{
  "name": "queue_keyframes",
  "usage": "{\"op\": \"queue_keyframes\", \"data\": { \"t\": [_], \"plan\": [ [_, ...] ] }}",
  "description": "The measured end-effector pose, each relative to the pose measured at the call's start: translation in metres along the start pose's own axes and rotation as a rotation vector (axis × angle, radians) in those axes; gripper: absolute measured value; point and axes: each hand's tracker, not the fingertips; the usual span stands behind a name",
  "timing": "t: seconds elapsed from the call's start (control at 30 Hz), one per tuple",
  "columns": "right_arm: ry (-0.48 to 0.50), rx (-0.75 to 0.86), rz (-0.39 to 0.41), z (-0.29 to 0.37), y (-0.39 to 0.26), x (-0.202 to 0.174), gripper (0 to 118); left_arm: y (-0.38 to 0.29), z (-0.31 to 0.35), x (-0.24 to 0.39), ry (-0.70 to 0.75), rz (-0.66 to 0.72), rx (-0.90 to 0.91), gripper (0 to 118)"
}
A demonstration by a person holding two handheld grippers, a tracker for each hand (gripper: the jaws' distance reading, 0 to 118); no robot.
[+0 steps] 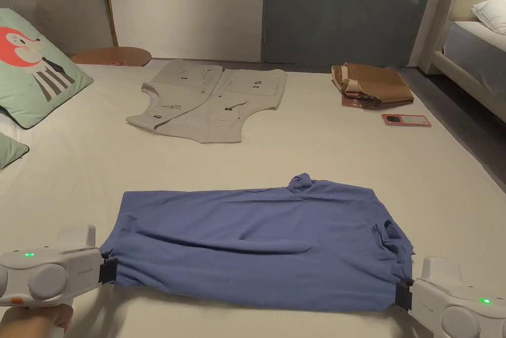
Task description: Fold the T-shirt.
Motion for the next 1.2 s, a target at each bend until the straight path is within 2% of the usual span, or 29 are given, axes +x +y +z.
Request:
{"op": "queue_keyframes", "data": {
  "t": [0.2, 0.37, 0.6, 0.8, 0.83, 0.87, 0.9, 0.97, 1.0, 1.03, 1.2],
  "plan": [
    [0.020, 0.065, -0.005, 0.044, -0.011, 0.009, 8, -0.027, 0.025, -0.014, 0.009, 0.013, -0.012, 3],
    [0.034, 0.049, -0.008, 0.068, -0.047, 0.018, 8, -0.066, 0.046, -0.032, -0.002, 0.049, -0.054, 3],
    [-0.014, -0.085, 0.041, 0.050, -0.107, 0.012, 8, -0.115, 0.038, -0.037, 0.032, 0.047, -0.151, 2],
    [-0.018, -0.082, -0.003, 0.047, -0.108, 0.012, 8, -0.112, 0.038, -0.025, 0.084, -0.031, -0.151, 4],
    [-0.016, -0.080, -0.030, 0.058, -0.103, 0.008, 11, -0.108, 0.041, -0.022, 0.087, -0.027, -0.155, 8],
    [-0.017, -0.063, -0.050, 0.063, -0.098, 0.007, 25, -0.102, 0.045, -0.018, 0.089, -0.027, -0.159, 18],
    [-0.010, -0.025, -0.059, 0.070, -0.090, 0.004, 44, -0.096, 0.051, -0.016, 0.077, -0.012, -0.131, 34],
    [0.011, 0.072, -0.051, 0.083, -0.069, -0.001, 92, -0.080, 0.068, -0.010, 0.031, 0.027, -0.021, 80],
    [0.016, 0.129, -0.047, 0.093, -0.056, -0.007, 104, -0.070, 0.079, -0.004, 0.006, 0.040, 0.041, 92],
    [0.023, 0.195, -0.038, 0.105, -0.043, -0.013, 109, -0.059, 0.091, 0.003, -0.015, 0.045, 0.113, 98],
    [0.062, 0.453, 0.002, 0.149, 0.006, -0.038, 108, -0.018, 0.145, 0.041, -0.040, -0.010, 0.468, 99]
  ]
}}
